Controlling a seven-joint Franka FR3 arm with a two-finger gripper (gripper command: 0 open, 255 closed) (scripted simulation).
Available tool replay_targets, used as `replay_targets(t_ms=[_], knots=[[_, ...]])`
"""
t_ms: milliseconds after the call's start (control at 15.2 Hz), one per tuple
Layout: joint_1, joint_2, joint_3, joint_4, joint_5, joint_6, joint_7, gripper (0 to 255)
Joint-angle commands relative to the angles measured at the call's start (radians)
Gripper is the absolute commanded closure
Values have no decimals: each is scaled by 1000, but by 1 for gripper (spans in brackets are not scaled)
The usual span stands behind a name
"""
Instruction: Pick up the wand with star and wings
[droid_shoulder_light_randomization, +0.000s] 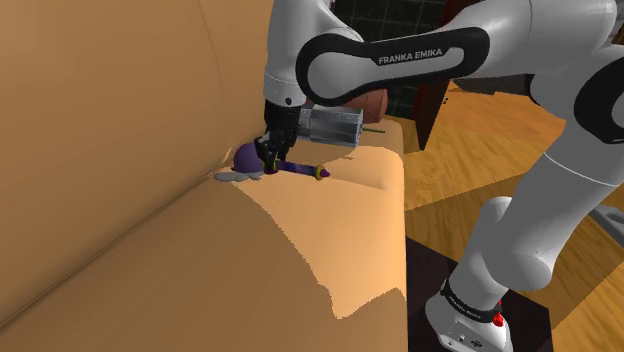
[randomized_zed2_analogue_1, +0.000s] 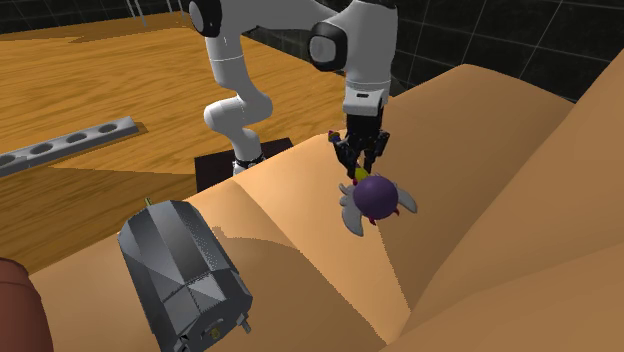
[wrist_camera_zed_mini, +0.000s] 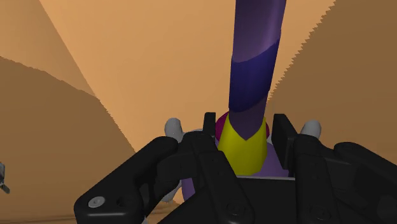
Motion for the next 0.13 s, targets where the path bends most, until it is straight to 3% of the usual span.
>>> replay_targets(t_ms=[0, 66], knots=[[1, 1, 1, 19, 0, -18, 1, 255], [1, 1, 1, 19, 0, -18, 1, 255]])
